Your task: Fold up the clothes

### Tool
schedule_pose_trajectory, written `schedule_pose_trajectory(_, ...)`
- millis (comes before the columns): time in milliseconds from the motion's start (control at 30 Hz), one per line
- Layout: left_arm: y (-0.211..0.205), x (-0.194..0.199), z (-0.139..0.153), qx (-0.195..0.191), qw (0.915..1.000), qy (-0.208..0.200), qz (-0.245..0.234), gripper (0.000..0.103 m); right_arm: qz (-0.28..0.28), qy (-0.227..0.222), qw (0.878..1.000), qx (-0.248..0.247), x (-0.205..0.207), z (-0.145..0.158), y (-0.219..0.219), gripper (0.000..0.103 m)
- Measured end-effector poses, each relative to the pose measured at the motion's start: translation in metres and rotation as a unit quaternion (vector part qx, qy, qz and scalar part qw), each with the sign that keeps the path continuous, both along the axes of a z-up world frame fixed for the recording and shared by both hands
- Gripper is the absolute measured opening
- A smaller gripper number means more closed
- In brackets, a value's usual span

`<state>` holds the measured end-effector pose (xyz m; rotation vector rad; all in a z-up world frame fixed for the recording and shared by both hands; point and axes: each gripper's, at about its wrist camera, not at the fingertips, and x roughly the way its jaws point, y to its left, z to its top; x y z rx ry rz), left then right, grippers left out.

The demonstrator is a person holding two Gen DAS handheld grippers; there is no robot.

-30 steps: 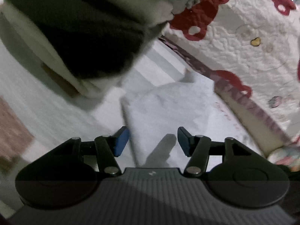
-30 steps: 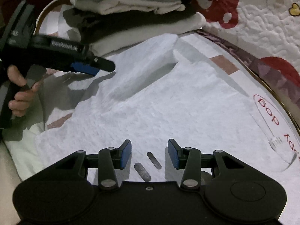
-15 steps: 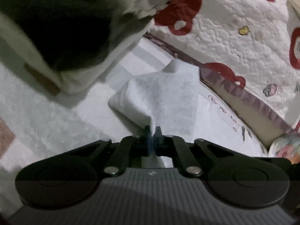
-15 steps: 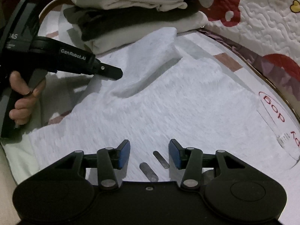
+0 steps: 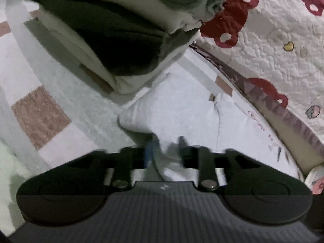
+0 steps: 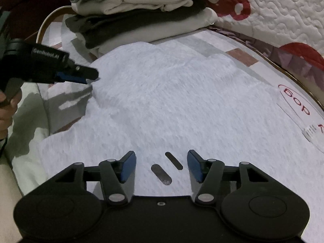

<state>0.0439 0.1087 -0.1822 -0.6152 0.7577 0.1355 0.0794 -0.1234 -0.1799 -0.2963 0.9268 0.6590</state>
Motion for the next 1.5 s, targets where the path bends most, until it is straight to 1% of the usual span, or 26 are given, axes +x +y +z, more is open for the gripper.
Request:
schedule_pose_trajectory(33, 0.001, -0.001, 0.000, -0.002, 1.0000, 0.006, 0.005, 0.041, 0.000, 0.001, 1.000, -0.001, 0.000, 0.000, -0.001, 0.062)
schedule_pose_trajectory(100, 0.006, 0.000, -0.003, -0.010, 0.9997, 0.017, 0.015, 0.044, -0.004, 0.007, 1.000, -0.005, -0.002, 0.002, -0.003, 0.062)
schedule_pose_trajectory(233, 0.020, 0.020, -0.011, -0.043, 0.9990, 0.002, 0.010, 0.061, 0.004, 0.035, 0.999, 0.005, -0.009, 0.002, -0.005, 0.063)
schedule_pose_trajectory(300, 0.025, 0.034, -0.011, -0.057, 0.9983, 0.006, -0.003, 0.063, 0.023, 0.041, 0.999, 0.010, -0.014, 0.003, -0.005, 0.063)
schedule_pose_trajectory(400, 0.027, 0.048, -0.009, -0.068, 0.9973, 0.024, 0.008, 0.063, 0.018, 0.053, 0.998, 0.015, -0.019, 0.005, -0.012, 0.063)
schedule_pose_trajectory(433, 0.027, 0.052, -0.009, -0.069, 0.9971, 0.027, 0.014, 0.061, 0.014, 0.053, 0.998, 0.013, -0.020, 0.005, -0.014, 0.063)
schedule_pose_trajectory(500, 0.019, 0.053, -0.008, -0.033, 0.9991, 0.027, 0.002, 0.058, 0.004, 0.053, 0.998, 0.012, -0.023, 0.004, -0.018, 0.063)
schedule_pose_trajectory(533, 0.015, 0.054, -0.008, -0.014, 0.9995, 0.027, -0.004, 0.041, -0.002, 0.054, 0.998, 0.015, -0.024, 0.003, -0.021, 0.063)
schedule_pose_trajectory(567, 0.012, 0.054, -0.008, 0.005, 0.9996, 0.027, -0.010, 0.015, -0.007, 0.056, 0.998, 0.024, -0.025, 0.004, -0.024, 0.063)
schedule_pose_trajectory(600, 0.008, 0.055, -0.009, 0.015, 0.9993, 0.025, -0.021, 0.008, -0.013, 0.068, 0.997, 0.042, -0.025, 0.006, -0.029, 0.063)
schedule_pose_trajectory(667, 0.001, 0.048, -0.003, 0.015, 0.9994, -0.007, -0.031, 0.005, -0.034, 0.078, 0.992, 0.087, -0.026, 0.016, -0.042, 0.063)
schedule_pose_trajectory(733, -0.009, 0.043, 0.016, 0.016, 0.9969, -0.055, -0.053, 0.005, -0.064, 0.076, 0.985, 0.144, -0.028, 0.030, -0.059, 0.063)
schedule_pose_trajectory(833, -0.043, 0.044, 0.048, 0.003, 0.9842, -0.125, -0.125, 0.005, -0.135, 0.082, 0.967, 0.202, -0.021, 0.035, -0.094, 0.064)
schedule_pose_trajectory(900, -0.074, 0.048, 0.056, -0.012, 0.9727, -0.136, -0.188, 0.014, -0.182, 0.086, 0.950, 0.240, -0.016, 0.039, -0.118, 0.064)
schedule_pose_trajectory(933, -0.085, 0.052, 0.051, -0.021, 0.9712, -0.114, -0.208, 0.035, -0.184, 0.089, 0.948, 0.242, -0.016, 0.040, -0.121, 0.061)
schedule_pose_trajectory(967, -0.095, 0.055, 0.046, -0.030, 0.9692, -0.090, -0.227, 0.052, -0.186, 0.091, 0.948, 0.244, -0.016, 0.041, -0.125, 0.057)
schedule_pose_trajectory(1000, -0.106, 0.059, 0.040, -0.040, 0.9662, -0.065, -0.246, 0.053, -0.187, 0.094, 0.947, 0.245, -0.016, 0.042, -0.128, 0.053)
schedule_pose_trajectory(1067, -0.110, 0.062, 0.032, -0.044, 0.9596, -0.018, -0.277, 0.053, -0.191, 0.099, 0.945, 0.248, -0.017, 0.044, -0.135, 0.053)
schedule_pose_trajectory(1133, -0.102, 0.059, 0.030, -0.038, 0.9532, 0.010, -0.300, 0.057, -0.182, 0.095, 0.949, 0.241, -0.017, 0.045, -0.131, 0.053)
schedule_pose_trajectory(1167, -0.096, 0.058, 0.030, -0.032, 0.9509, 0.022, -0.307, 0.063, -0.184, 0.100, 0.946, 0.247, -0.016, 0.043, -0.130, 0.053)
schedule_pose_trajectory(1233, -0.078, 0.053, 0.031, 0.009, 0.9532, 0.039, -0.300, 0.064, -0.190, 0.111, 0.941, 0.258, -0.013, 0.039, -0.129, 0.053)
schedule_pose_trajectory(1300, -0.050, 0.036, 0.035, 0.045, 0.9610, 0.022, -0.272, 0.064, -0.199, 0.118, 0.933, 0.277, -0.010, 0.037, -0.128, 0.053)
schedule_pose_trajectory(1333, -0.041, 0.031, 0.037, 0.039, 0.9630, 0.010, -0.267, 0.064, -0.203, 0.122, 0.928, 0.287, -0.008, 0.036, -0.127, 0.053)
schedule_pose_trajectory(1433, -0.036, 0.018, 0.036, 0.028, 0.9616, -0.011, -0.273, 0.064, -0.216, 0.109, 0.934, 0.261, 0.003, 0.034, -0.121, 0.055)
schedule_pose_trajectory(1467, -0.034, 0.014, 0.036, 0.024, 0.9610, -0.017, -0.275, 0.064, -0.207, 0.100, 0.940, 0.252, 0.006, 0.037, -0.117, 0.055)
schedule_pose_trajectory(1500, -0.037, 0.012, 0.033, 0.020, 0.9561, -0.012, -0.292, 0.064, -0.182, 0.095, 0.947, 0.246, 0.009, 0.042, -0.111, 0.053)
